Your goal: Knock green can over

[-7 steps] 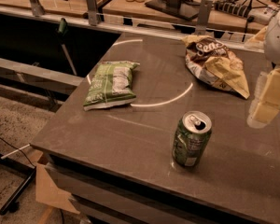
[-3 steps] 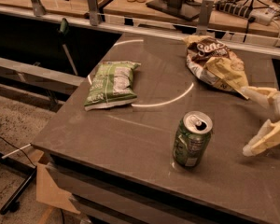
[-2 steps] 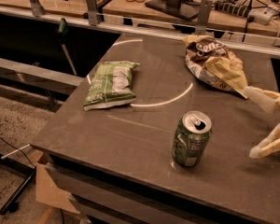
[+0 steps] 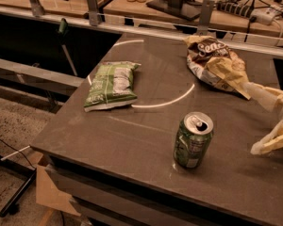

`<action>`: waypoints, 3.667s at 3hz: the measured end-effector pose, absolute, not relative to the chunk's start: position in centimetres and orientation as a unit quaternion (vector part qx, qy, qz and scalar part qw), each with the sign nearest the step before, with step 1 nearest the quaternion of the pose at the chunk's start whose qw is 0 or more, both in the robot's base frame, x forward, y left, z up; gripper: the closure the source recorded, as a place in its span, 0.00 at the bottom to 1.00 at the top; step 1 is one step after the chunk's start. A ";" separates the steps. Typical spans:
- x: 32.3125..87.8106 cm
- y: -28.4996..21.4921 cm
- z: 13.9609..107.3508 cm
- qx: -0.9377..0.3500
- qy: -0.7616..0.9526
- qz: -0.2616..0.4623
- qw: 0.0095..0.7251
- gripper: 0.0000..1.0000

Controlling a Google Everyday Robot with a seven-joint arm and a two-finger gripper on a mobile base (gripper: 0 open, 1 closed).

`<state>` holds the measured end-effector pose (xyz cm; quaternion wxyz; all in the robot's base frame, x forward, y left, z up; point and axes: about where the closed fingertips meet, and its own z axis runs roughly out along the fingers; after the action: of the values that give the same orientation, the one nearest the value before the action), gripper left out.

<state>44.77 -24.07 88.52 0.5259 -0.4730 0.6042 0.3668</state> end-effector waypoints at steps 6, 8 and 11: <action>39.5 -8.4 91.0 -0.572 0.537 0.387 0.484 0.80; 42.3 -8.8 93.7 -0.687 0.576 0.221 0.384 1.00; 47.1 -11.0 88.7 -0.732 0.655 0.047 0.183 1.00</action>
Offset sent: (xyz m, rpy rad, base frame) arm -0.0843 0.1289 -0.0261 0.2592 0.1498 0.3156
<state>47.15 -10.99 88.71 0.1830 -0.7319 0.6547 0.0472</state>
